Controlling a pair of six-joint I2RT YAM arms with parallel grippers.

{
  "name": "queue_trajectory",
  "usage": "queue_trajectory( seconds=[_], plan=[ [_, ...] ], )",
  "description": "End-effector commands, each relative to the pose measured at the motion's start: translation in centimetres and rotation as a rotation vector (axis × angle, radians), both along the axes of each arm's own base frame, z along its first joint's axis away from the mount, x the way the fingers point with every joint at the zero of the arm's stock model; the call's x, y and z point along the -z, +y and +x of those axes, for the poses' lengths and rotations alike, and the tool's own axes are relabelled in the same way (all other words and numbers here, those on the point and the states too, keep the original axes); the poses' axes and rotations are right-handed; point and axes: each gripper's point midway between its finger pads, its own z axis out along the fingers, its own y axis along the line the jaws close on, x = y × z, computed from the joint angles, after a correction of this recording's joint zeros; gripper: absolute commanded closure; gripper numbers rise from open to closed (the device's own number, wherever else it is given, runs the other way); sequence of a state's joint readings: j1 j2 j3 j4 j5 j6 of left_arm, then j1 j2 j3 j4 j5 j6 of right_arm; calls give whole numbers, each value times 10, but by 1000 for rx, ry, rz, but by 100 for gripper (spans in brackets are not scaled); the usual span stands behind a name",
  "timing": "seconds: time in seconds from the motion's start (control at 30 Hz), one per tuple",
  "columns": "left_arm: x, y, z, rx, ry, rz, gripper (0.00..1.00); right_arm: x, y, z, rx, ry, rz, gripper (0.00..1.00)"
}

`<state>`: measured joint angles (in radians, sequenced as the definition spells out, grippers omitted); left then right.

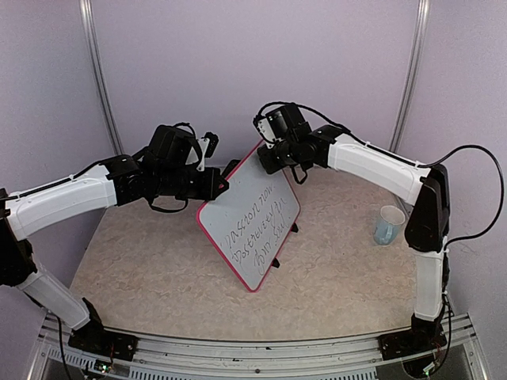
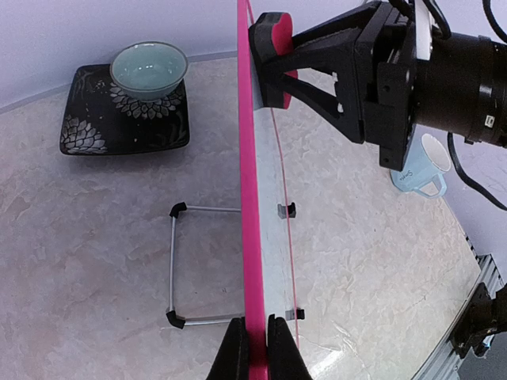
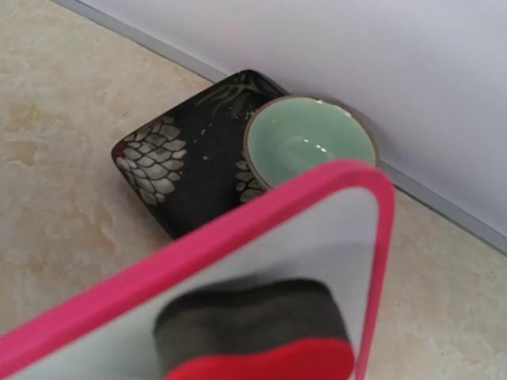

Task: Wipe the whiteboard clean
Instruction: Erase the whiteboard at the center of the board.

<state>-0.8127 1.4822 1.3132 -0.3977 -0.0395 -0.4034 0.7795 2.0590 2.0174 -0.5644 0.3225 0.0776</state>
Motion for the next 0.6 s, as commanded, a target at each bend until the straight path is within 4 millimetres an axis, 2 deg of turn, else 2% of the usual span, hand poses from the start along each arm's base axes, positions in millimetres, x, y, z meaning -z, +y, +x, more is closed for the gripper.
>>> queue_trajectory(
  seconds=[0.0, 0.13, 0.33, 0.5, 0.57],
  plan=[
    [-4, -23, -33, 210, -15, 7, 100, 22, 3, 18, 18, 19, 6, 72],
    [-5, -24, -33, 210, -16, 5, 100, 30, -7, 28, 55, 27, -7, 72],
    [-3, -24, -31, 209, -12, 10, 100, 30, -27, 42, 106, 31, 4, 72],
    [-5, -24, -28, 195, -15, 6, 100, 20, -25, 37, 67, 15, 22, 72],
    [-6, -23, -26, 183, -17, 4, 92, 13, -27, 30, 59, 9, 38, 72]
  ],
)
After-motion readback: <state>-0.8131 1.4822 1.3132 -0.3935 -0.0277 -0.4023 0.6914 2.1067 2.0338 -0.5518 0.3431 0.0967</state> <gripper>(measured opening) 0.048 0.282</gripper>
